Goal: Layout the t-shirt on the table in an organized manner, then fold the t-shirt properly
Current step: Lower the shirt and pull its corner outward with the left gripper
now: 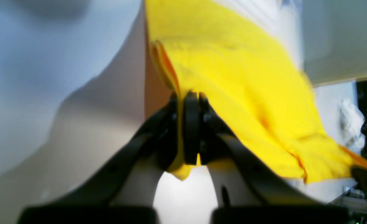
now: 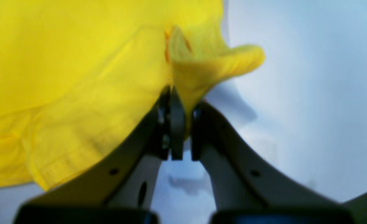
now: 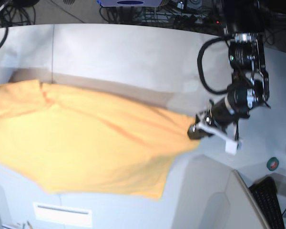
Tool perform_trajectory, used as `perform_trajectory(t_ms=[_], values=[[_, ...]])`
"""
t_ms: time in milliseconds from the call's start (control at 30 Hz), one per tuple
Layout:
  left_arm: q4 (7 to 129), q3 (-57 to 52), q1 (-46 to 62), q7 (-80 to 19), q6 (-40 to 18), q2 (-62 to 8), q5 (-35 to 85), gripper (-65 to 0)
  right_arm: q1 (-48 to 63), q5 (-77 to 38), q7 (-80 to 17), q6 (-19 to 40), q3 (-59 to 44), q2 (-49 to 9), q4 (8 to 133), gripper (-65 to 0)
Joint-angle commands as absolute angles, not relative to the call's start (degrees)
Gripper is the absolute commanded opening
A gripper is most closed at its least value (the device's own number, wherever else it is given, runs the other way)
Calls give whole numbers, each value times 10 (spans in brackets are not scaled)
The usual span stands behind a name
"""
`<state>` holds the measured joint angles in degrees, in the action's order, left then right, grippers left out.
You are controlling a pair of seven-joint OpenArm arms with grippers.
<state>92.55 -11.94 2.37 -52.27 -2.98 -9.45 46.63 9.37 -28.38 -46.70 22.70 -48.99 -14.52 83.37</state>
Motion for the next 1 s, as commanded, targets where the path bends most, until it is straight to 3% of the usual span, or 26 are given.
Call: perform_trajectory(t_ms=[0, 233, 967], values=[[921, -121, 31, -500, -33, -103, 477, -650, 103, -285, -436, 224, -486, -161, 818, -650], [875, -115, 109, -429, -33, -143, 477, -650, 143, -285, -380, 224, -470, -162, 727, -650], [883, -123, 188, -426, -33, -152, 398, -650, 233, -285, -380, 224, -465, -131, 772, -650]])
